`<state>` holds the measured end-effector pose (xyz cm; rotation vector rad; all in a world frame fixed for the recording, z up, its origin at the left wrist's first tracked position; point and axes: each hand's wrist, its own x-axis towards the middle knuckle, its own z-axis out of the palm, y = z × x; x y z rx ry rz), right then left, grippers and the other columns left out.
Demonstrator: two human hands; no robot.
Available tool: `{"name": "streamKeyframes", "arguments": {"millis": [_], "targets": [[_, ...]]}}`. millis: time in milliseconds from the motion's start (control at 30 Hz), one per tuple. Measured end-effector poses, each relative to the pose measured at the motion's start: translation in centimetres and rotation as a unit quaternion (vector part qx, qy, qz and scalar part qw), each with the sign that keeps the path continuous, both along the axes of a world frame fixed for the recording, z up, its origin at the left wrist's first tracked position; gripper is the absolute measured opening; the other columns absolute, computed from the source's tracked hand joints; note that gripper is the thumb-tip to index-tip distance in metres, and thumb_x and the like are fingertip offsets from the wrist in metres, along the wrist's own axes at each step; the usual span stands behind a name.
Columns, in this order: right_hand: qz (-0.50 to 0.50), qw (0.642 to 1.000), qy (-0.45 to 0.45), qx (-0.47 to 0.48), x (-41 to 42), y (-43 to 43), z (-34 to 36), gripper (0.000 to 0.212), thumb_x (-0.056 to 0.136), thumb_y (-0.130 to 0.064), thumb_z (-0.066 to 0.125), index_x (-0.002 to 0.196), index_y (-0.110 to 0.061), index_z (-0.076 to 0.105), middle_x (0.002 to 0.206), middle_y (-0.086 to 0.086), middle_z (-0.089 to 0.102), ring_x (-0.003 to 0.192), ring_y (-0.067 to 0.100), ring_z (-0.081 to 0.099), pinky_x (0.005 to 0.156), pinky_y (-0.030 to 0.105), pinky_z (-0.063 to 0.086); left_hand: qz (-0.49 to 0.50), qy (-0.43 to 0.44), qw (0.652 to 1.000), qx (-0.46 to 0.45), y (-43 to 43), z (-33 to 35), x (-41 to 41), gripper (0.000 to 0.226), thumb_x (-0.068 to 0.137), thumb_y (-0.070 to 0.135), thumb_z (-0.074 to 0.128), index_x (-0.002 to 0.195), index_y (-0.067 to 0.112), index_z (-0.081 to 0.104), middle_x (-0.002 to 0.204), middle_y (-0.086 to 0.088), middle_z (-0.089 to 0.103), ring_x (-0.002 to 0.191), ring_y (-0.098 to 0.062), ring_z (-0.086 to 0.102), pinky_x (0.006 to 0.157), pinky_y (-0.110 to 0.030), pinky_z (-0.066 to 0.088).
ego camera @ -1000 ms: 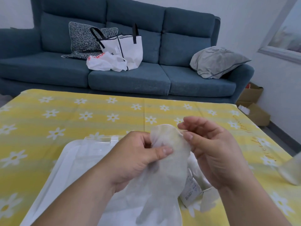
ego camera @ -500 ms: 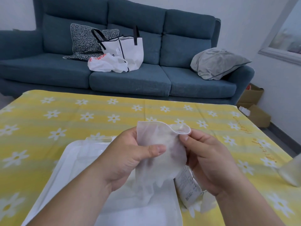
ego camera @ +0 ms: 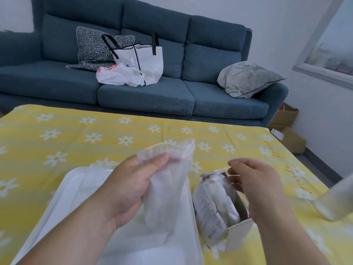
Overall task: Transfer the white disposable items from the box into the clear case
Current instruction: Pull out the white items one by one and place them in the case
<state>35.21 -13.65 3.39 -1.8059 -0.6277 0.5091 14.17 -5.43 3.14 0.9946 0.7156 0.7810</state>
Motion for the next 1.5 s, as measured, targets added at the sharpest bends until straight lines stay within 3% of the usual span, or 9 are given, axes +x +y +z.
{"name": "streamKeyframes", "arguments": {"millis": [100, 233, 400, 533, 733, 933, 1100, 1300, 1500], "targets": [[-0.014, 0.983, -0.115, -0.145, 1.0, -0.1, -1.1, 0.019, 0.08, -0.013, 0.065, 0.064, -0.021, 0.072, 0.061, 0.001, 0.07, 0.065, 0.027, 0.067, 0.062, 0.039, 0.055, 0.031, -0.035, 0.999, 0.014, -0.1, 0.3, 0.2, 0.027, 0.078, 0.024, 0.061, 0.093, 0.014, 0.081, 0.102, -0.005, 0.078, 0.088, -0.014, 0.074, 0.079, -0.033, 0.052], [0.026, 0.939, -0.209, -0.271, 0.8, 0.2, -2.3, 0.03, 0.082, -0.027, 0.06, 0.054, -0.019, 0.053, 0.042, -0.005, 0.05, 0.048, 0.021, 0.049, 0.045, 0.026, 0.032, 0.039, -0.038, 0.998, 0.012, -0.3, 0.3, 0.5, 0.026, 0.078, 0.023, 0.062, 0.094, 0.015, 0.081, 0.1, -0.006, 0.078, 0.086, -0.015, 0.074, 0.077, -0.033, 0.053], [0.025, 0.907, -0.285, -0.31, 0.9, 1.1, -3.6, 0.016, 0.093, -0.027, 0.051, 0.087, -0.025, 0.066, 0.072, -0.003, 0.065, 0.072, 0.023, 0.064, 0.06, 0.029, 0.048, 0.034, -0.032, 0.999, 0.019, -0.3, 0.2, 0.6, 0.025, 0.079, 0.024, 0.062, 0.094, 0.017, 0.081, 0.097, -0.004, 0.079, 0.086, -0.013, 0.074, 0.075, -0.03, 0.05], [0.036, 0.894, -0.283, -0.344, 1.1, 1.4, -4.5, 0.028, 0.088, -0.017, 0.05, 0.105, -0.033, 0.065, 0.079, -0.006, 0.059, 0.078, 0.023, 0.06, 0.061, 0.027, 0.041, 0.034, -0.033, 0.999, 0.022, -0.4, 0.4, 0.4, 0.023, 0.077, 0.025, 0.063, 0.089, 0.021, 0.082, 0.095, -0.001, 0.079, 0.086, -0.012, 0.074, 0.076, -0.03, 0.05], [0.017, 0.866, -0.307, -0.394, 0.3, 1.6, -4.5, 0.018, 0.084, -0.009, 0.046, 0.089, -0.022, 0.058, 0.073, -0.003, 0.056, 0.073, 0.025, 0.059, 0.06, 0.028, 0.043, 0.038, -0.025, 0.999, 0.01, -0.4, 0.3, 0.3, 0.02, 0.081, 0.022, 0.063, 0.089, 0.019, 0.082, 0.097, -0.003, 0.079, 0.088, -0.013, 0.074, 0.08, -0.033, 0.05], [-0.021, 0.895, -0.317, -0.314, 0.6, 0.6, -2.5, 0.021, 0.078, -0.013, 0.055, 0.058, -0.018, 0.057, 0.052, -0.001, 0.055, 0.051, 0.027, 0.049, 0.048, 0.025, 0.039, 0.041, -0.026, 0.999, -0.002, -0.5, 0.4, 0.7, 0.025, 0.093, 0.017, 0.059, 0.088, 0.022, 0.082, 0.097, -0.001, 0.079, 0.088, -0.012, 0.075, 0.079, -0.032, 0.051], [-0.036, 0.915, -0.32, -0.242, 0.8, -0.7, -0.1, 0.02, 0.087, -0.029, 0.062, 0.068, -0.033, 0.067, 0.062, -0.005, 0.066, 0.06, 0.02, 0.061, 0.05, 0.027, 0.042, 0.045, -0.016, 0.999, 0.012, -0.6, 0.4, 1.1, 0.032, 0.098, 0.016, 0.054, 0.086, 0.027, 0.082, 0.098, 0.002, 0.079, 0.09, -0.01, 0.074, 0.081, -0.031, 0.05], [-0.021, 0.932, -0.317, -0.173, 1.5, -1.3, 0.4, 0.035, 0.091, -0.026, 0.064, 0.057, -0.016, 0.057, 0.054, 0.002, 0.054, 0.052, 0.02, 0.048, 0.047, 0.029, 0.031, 0.055, 0.001, 0.998, 0.002, -0.7, 0.0, 1.5, 0.031, 0.099, 0.016, 0.054, 0.086, 0.021, 0.082, 0.093, -0.001, 0.079, 0.082, -0.012, 0.074, 0.074, -0.03, 0.051], [-0.029, 0.941, -0.327, -0.084, 1.5, -1.7, 0.9, 0.024, 0.096, -0.027, 0.059, 0.079, -0.026, 0.076, 0.089, 0.004, 0.067, 0.077, 0.024, 0.058, 0.066, 0.035, 0.047, 0.071, 0.018, 0.997, 0.0, -0.5, -0.6, 1.9, 0.025, 0.101, 0.017, 0.053, 0.098, 0.017, 0.078, 0.098, -0.004, 0.079, 0.093, -0.02, 0.074, 0.085, -0.037, 0.053]]}}
